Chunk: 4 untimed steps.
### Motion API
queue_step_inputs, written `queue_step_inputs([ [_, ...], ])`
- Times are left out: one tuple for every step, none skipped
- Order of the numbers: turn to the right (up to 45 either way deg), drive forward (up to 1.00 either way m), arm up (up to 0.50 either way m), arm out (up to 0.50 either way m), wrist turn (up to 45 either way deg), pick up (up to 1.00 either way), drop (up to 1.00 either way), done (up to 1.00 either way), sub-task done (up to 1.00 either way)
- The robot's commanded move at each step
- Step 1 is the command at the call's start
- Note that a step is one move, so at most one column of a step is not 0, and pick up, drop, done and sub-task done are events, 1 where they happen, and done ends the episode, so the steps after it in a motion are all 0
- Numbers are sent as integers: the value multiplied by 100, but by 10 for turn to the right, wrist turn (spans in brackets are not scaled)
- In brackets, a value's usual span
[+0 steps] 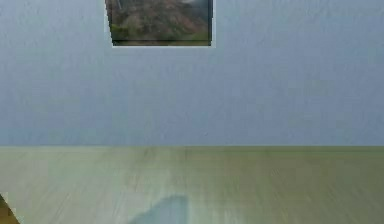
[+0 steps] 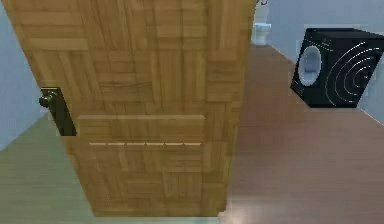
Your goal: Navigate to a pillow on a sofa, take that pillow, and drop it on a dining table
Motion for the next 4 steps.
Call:
queue_step_inputs([
  [-60,0,0,0,0,0,0,0,0],
  [0,85,0,0,0,0,0,0,0],
  [-360,0,0,0,0,0,0,0,0],
  [0,70,0,0,0,0,0,0,0],
])
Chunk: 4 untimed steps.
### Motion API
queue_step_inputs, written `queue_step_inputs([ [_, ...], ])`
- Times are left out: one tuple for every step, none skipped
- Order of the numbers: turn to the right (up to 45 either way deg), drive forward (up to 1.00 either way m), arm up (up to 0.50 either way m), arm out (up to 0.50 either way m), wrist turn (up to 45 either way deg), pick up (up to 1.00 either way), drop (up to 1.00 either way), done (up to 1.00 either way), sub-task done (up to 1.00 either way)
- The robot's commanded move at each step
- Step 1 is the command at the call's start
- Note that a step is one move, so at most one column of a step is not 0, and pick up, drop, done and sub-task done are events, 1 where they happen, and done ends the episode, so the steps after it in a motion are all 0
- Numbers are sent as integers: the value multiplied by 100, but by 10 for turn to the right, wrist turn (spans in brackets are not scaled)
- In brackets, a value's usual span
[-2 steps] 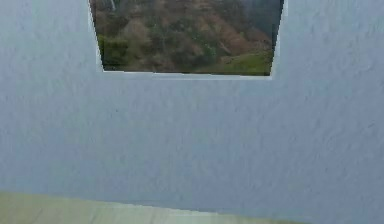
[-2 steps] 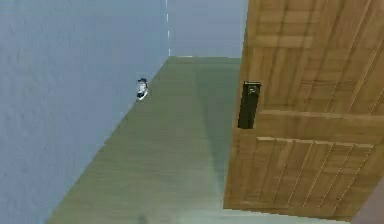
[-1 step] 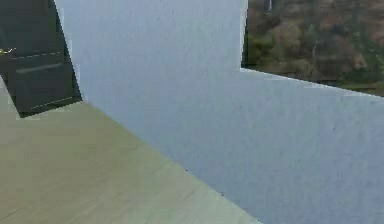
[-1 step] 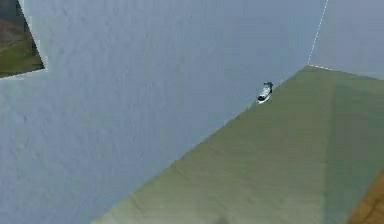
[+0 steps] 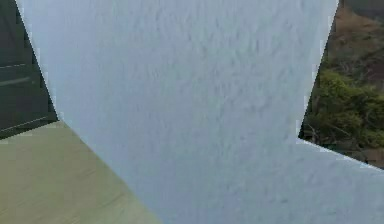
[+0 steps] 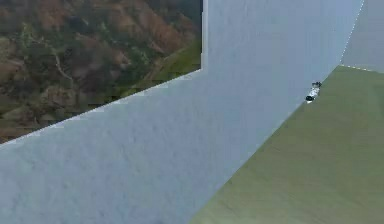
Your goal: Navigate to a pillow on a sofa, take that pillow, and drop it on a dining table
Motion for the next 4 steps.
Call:
queue_step_inputs([
  [-450,0,0,0,0,0,0,0,0],
  [-120,0,0,0,0,0,0,0,0],
  [0,100,0,0,0,0,0,0,0],
  [-30,0,0,0,0,0,0,0,0],
])
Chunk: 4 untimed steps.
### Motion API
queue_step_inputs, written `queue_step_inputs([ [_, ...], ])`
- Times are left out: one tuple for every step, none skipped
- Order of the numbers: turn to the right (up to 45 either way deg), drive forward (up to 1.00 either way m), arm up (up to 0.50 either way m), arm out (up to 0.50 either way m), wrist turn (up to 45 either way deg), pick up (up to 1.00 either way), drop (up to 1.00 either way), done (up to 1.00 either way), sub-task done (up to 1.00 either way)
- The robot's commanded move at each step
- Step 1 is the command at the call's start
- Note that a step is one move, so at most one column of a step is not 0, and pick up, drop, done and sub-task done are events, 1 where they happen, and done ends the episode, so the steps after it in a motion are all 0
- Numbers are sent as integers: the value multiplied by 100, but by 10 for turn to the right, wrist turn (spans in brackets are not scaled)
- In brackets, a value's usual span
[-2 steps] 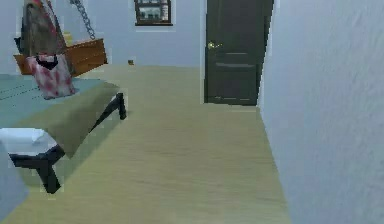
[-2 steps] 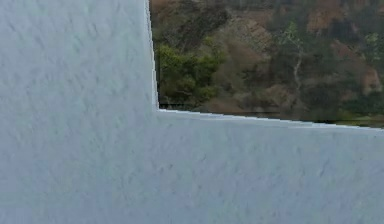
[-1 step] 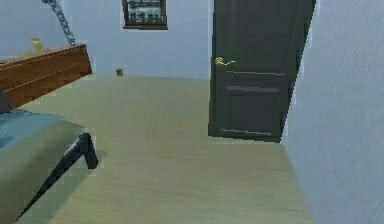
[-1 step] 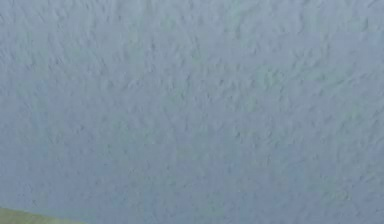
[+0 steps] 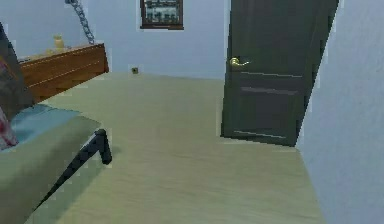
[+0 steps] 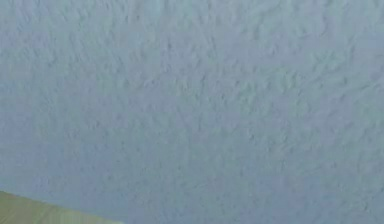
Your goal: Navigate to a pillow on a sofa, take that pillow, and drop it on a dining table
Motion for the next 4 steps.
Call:
queue_step_inputs([
  [0,100,0,0,0,0,0,0,0],
  [0,100,0,0,0,0,0,0,0],
  [30,0,0,0,0,0,0,0,0],
  [-300,0,0,0,0,0,0,0,0],
])
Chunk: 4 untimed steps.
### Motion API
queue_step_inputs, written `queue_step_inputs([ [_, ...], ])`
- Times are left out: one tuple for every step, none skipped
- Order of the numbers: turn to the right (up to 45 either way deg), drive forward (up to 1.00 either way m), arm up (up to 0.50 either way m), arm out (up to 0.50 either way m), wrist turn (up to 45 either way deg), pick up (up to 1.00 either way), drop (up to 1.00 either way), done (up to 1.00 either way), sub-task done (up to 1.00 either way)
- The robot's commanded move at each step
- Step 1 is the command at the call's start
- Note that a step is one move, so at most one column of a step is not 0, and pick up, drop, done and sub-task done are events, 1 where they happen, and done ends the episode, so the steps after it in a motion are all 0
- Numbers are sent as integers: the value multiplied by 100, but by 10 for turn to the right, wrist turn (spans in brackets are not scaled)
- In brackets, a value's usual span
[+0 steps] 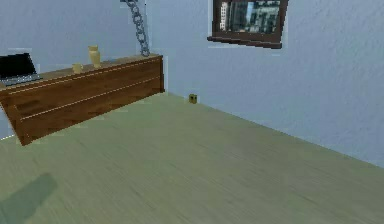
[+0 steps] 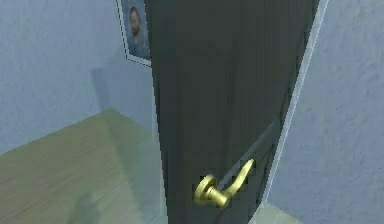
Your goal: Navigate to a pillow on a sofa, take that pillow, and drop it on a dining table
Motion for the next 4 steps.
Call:
queue_step_inputs([
  [-30,0,0,0,0,0,0,0,0],
  [0,10,0,0,0,0,0,0,0],
  [390,0,0,0,0,0,0,0,0],
  [0,30,0,0,0,0,0,0,0],
])
